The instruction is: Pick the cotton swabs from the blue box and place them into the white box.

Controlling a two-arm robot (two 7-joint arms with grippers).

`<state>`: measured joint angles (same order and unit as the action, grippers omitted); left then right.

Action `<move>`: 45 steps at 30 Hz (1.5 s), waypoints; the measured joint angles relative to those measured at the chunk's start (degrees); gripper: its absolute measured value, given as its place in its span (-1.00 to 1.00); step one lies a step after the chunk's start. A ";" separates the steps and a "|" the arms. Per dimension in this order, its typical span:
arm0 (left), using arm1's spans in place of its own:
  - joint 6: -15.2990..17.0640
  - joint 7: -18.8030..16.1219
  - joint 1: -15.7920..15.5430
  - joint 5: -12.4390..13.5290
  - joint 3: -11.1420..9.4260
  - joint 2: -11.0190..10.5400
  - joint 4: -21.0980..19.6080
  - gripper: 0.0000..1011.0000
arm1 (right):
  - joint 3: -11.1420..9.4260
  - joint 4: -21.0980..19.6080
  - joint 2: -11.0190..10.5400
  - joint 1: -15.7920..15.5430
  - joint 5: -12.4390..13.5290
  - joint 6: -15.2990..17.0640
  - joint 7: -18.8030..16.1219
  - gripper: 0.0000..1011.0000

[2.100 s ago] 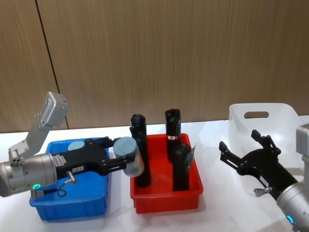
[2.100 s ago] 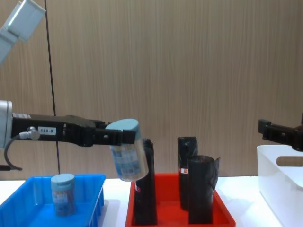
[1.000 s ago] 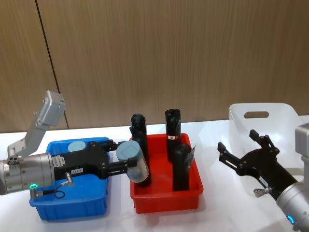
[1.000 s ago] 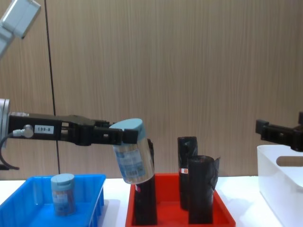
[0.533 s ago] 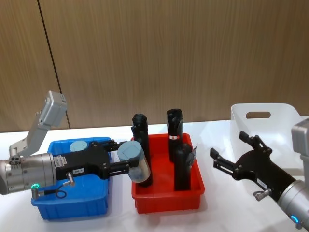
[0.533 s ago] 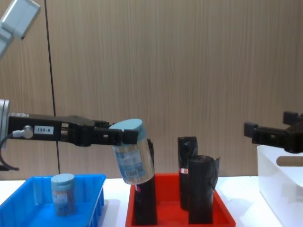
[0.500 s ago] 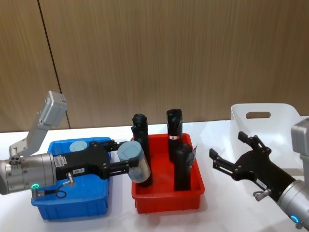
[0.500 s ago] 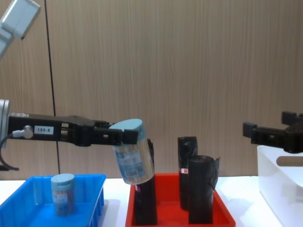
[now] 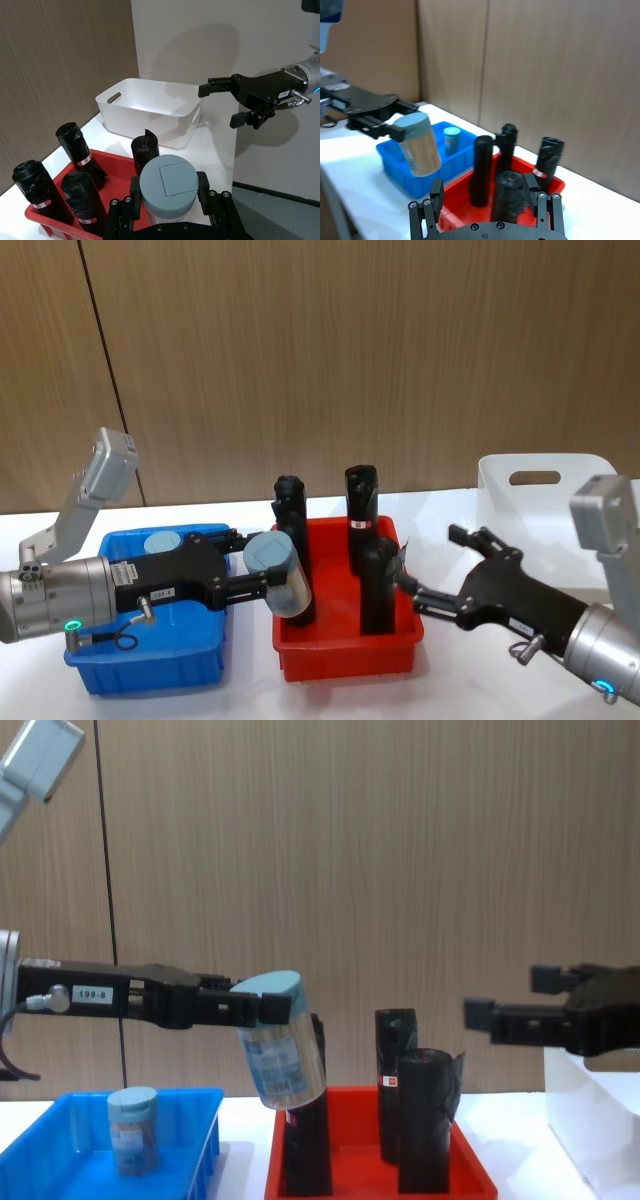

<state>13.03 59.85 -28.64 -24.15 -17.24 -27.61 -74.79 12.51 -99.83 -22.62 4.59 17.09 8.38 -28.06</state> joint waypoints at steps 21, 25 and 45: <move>0.00 -0.01 0.00 0.01 0.00 0.00 0.00 0.31 | 4.54 10.33 5.31 10.26 -6.16 4.43 -14.38 0.98; 0.00 0.00 0.00 0.01 0.00 0.00 0.00 0.31 | 5.39 12.34 6.39 11.78 -7.11 4.54 -15.62 0.98; 0.01 0.00 0.00 0.01 0.00 0.00 0.00 0.31 | 8.53 20.96 11.04 18.04 -10.01 4.23 -17.87 0.98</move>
<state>13.04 59.85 -28.64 -24.14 -17.24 -27.61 -74.80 21.04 -78.87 -11.58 22.64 7.08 12.61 -45.94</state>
